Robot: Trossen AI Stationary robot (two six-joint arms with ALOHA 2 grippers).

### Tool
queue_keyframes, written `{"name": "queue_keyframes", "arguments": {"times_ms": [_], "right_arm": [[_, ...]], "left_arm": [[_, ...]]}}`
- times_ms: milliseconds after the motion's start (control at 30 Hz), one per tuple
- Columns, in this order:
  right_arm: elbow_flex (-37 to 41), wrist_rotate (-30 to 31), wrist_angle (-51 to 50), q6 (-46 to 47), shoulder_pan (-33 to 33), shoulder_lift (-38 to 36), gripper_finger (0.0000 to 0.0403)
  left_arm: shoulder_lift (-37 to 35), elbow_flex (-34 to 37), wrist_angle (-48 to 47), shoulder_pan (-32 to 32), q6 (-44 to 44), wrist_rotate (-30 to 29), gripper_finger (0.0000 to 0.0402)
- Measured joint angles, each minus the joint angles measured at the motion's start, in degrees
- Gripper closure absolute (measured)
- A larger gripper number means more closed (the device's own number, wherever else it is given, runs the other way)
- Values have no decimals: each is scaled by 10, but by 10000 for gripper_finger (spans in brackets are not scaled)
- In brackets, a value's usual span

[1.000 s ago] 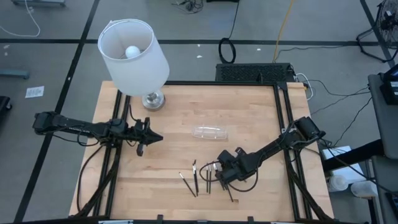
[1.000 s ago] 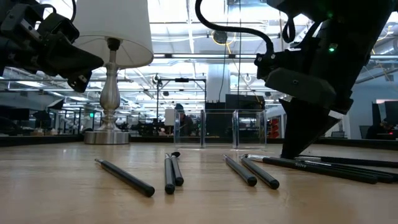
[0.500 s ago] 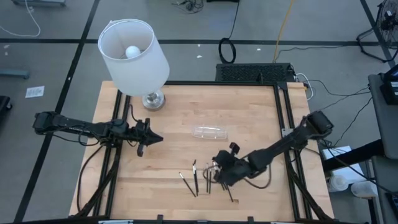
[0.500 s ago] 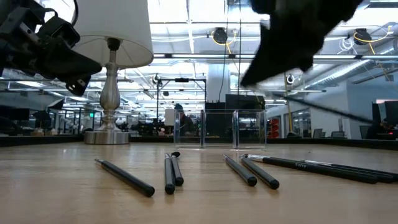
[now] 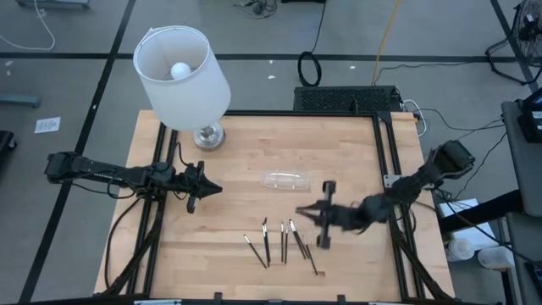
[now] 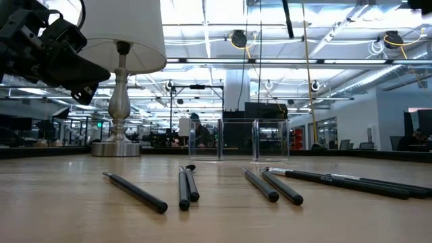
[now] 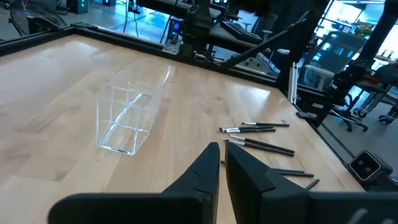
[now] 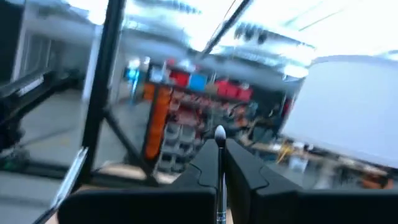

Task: Put items in baskets/containers
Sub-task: Put the eyeshadow brush into the transparent organizer

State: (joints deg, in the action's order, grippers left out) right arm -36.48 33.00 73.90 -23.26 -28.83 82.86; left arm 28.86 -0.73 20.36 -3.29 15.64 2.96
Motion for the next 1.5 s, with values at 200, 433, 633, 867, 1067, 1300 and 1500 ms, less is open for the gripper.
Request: {"name": "queue_keyframes", "arguments": {"times_ms": [200, 433, 633, 867, 1067, 1300, 1500], "right_arm": [[67, 3, 29, 59, 114, -37, 403], [66, 4, -65, 167, 210, -24, 403], [66, 15, -51, 185, 234, 16, 403], [66, 46, -35, 196, 244, 59, 403], [65, 47, -9, 196, 244, 91, 403], [65, 90, 47, 196, 244, 158, 403], [65, 91, 92, 195, 244, 203, 403]], "left_arm": [[0, 0, 1, 0, -4, 0, 371], [0, 0, 5, 0, -9, -1, 371], [0, 0, 5, 0, -9, -2, 371], [0, 0, 5, 0, -9, -2, 371], [0, 0, 5, 0, -9, -5, 371], [0, 0, 7, 0, -9, -6, 371], [0, 0, 8, 0, -9, -6, 371]]}}
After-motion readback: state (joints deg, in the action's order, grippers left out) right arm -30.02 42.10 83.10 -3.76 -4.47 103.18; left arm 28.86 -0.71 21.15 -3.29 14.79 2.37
